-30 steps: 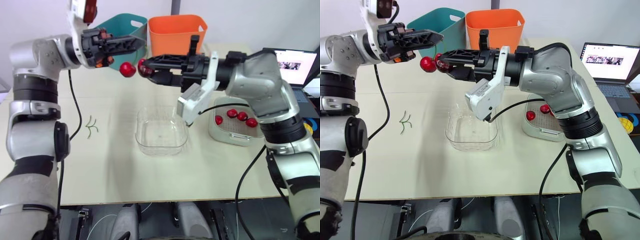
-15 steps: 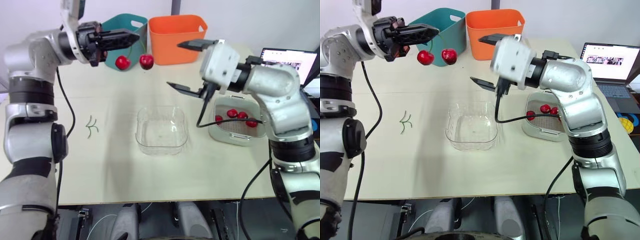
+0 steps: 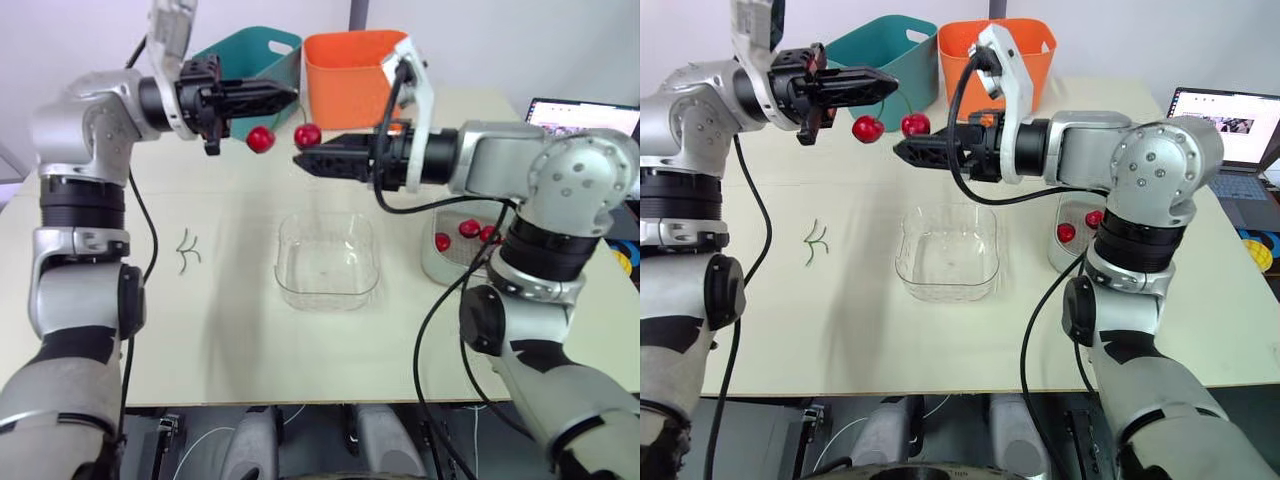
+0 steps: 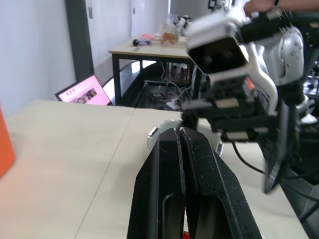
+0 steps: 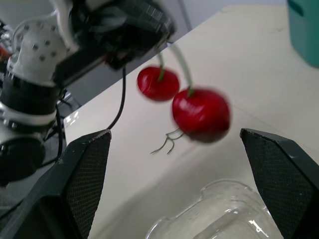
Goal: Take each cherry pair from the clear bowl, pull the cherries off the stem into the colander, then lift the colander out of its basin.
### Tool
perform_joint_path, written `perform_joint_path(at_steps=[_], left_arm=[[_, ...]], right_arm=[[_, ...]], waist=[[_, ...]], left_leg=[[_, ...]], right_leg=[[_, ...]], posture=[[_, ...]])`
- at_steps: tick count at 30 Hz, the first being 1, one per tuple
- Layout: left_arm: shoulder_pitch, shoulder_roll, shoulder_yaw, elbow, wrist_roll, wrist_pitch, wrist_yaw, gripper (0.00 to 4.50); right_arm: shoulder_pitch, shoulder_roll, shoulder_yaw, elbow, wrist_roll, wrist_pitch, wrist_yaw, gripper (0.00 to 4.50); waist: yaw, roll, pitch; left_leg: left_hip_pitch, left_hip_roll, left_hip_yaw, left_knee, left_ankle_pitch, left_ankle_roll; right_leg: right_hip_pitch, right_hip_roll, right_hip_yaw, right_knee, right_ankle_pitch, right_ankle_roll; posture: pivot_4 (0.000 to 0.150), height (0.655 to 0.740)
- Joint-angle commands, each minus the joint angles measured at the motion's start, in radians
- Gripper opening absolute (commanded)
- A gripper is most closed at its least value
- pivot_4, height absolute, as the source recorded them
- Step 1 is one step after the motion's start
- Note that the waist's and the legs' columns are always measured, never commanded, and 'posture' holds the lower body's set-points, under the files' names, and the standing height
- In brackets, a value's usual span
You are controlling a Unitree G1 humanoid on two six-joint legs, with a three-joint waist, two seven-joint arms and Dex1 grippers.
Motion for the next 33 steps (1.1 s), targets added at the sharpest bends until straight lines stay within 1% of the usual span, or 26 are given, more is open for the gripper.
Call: perform_joint_path(at_steps=[1, 8, 14, 22, 25, 27, 28, 30, 33], left_arm=[[-0.003, 0.011, 0.008, -0.055, -0.018, 0.014, -0.005, 0.00], [-0.001, 0.001, 0.017, -0.057, -0.023, 0.019, 0.011, 0.00], [0.000, -0.013, 0.017, -0.066, -0.032, 0.027, 0.020, 0.00], [-0.006, -0.020, 0.024, -0.064, -0.042, 0.038, 0.030, 0.00], [-0.004, -0.018, 0.022, -0.064, -0.045, 0.038, 0.031, 0.00], [-0.004, -0.017, 0.022, -0.064, -0.047, 0.038, 0.033, 0.00], [-0.004, -0.017, 0.022, -0.064, -0.048, 0.039, 0.033, 0.00], [-0.003, -0.016, 0.021, -0.063, -0.049, 0.041, 0.033, 0.00], [-0.002, -0.014, 0.021, -0.062, -0.049, 0.040, 0.032, 0.00]], right_arm=[[-0.037, 0.010, -0.038, 0.004, 0.009, 0.007, -0.049, 4.45], [-0.041, 0.043, -0.042, -0.002, 0.035, 0.007, -0.083, 4.45], [-0.037, 0.072, -0.032, -0.001, 0.034, 0.006, -0.092, 4.45], [-0.028, 0.068, -0.002, 0.018, 0.020, -0.027, -0.082, 4.45], [-0.026, 0.064, 0.004, 0.023, 0.016, -0.040, -0.080, 3.87], [-0.025, 0.062, 0.007, 0.026, 0.015, -0.048, -0.079, 3.26], [-0.026, 0.061, 0.007, 0.028, 0.013, -0.053, -0.080, 2.79], [-0.026, 0.060, 0.009, 0.033, 0.010, -0.059, -0.079, 2.41], [-0.024, 0.059, 0.012, 0.035, 0.011, -0.063, -0.078, 1.51]], waist=[[-0.001, 0.000, 0.000], [-0.013, 0.000, 0.000], [-0.013, 0.000, 0.000], [-0.013, 0.000, 0.000], [-0.013, 0.000, 0.000], [-0.013, 0.000, 0.000], [-0.013, 0.000, 0.000], [-0.013, 0.000, 0.000], [-0.013, 0.000, 0.000]], left_leg=[[0.000, 0.000, 0.000, 0.000, 0.000, 0.000], [0.000, 0.000, 0.000, 0.000, 0.000, 0.000], [0.000, 0.000, 0.000, 0.000, 0.000, 0.000], [0.000, 0.000, 0.000, 0.000, 0.000, 0.000], [0.000, 0.000, 0.000, 0.000, 0.000, 0.000], [0.000, 0.000, 0.000, 0.000, 0.000, 0.000], [0.000, 0.000, 0.000, 0.000, 0.000, 0.000], [0.000, 0.000, 0.000, 0.000, 0.000, 0.000], [0.000, 0.000, 0.000, -0.001, 0.000, 0.000]], right_leg=[[0.000, 0.000, 0.000, 0.000, 0.000, 0.000], [0.000, 0.000, 0.000, 0.000, 0.000, 0.000], [0.000, 0.000, 0.000, 0.000, 0.000, 0.000], [0.000, 0.000, 0.000, 0.000, 0.000, 0.000], [0.000, 0.000, 0.000, 0.000, 0.000, 0.000], [0.000, 0.000, 0.000, 0.000, 0.000, 0.000], [0.000, 0.000, 0.000, 0.000, 0.000, 0.000], [0.000, 0.000, 0.000, 0.000, 0.000, 0.000], [0.000, 0.000, 0.000, 0.000, 0.000, 0.000]], posture=[[0.150, 0.7400], [0.150, 0.7400], [0.150, 0.7400], [0.150, 0.7400], [0.150, 0.7400], [0.150, 0.7400], [0.150, 0.7400], [0.150, 0.7400], [0.150, 0.7400]])
